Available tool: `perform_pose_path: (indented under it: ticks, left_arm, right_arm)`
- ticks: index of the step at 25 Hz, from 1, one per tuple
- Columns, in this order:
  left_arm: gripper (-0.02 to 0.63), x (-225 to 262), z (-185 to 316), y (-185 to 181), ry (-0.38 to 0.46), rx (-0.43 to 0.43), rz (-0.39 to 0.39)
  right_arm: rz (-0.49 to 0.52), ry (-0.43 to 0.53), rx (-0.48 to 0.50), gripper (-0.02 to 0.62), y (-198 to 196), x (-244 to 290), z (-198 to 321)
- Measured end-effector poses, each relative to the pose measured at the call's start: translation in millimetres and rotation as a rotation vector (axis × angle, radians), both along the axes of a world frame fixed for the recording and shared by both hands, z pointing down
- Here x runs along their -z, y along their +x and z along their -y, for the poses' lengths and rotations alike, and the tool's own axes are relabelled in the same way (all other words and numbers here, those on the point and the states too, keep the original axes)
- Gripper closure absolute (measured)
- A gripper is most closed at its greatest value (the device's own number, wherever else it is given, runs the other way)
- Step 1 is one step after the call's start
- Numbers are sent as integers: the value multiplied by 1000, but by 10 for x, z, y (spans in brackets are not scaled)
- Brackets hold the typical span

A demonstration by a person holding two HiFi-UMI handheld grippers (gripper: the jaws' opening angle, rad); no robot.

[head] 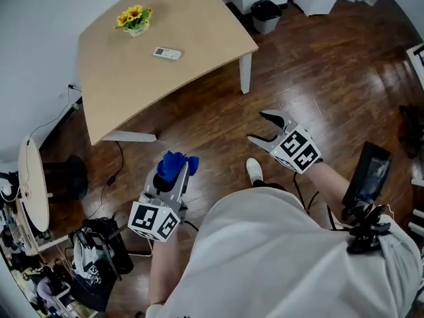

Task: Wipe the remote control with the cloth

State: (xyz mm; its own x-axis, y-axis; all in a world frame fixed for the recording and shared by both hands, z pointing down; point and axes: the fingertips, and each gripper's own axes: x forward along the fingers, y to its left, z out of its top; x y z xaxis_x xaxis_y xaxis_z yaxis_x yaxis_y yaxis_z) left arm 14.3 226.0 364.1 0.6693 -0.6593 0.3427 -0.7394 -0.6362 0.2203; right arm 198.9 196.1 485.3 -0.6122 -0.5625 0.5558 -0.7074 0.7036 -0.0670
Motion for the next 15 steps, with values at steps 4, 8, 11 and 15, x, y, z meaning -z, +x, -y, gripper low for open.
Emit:
perform_pose_path:
  ticks: [4,8,11,15]
  left_arm:
    - [462,120,-488,-198,36,-34,-22]
    - [462,43,-1078,-425,23,-74,-55]
    - [462,-57,-1441,-719,3,-94,-69]
    - [462,-198,-1595,-860,-27,-118,-75]
  right_arm:
    - [-6,26,-5,298,-323,273,-420]
    - [-32,48,-19,298,-606,449,-969]
    - [-26,67,-44,298,-891,587,-1336]
    - [-14,89,-62,298,-1034,722,-1565]
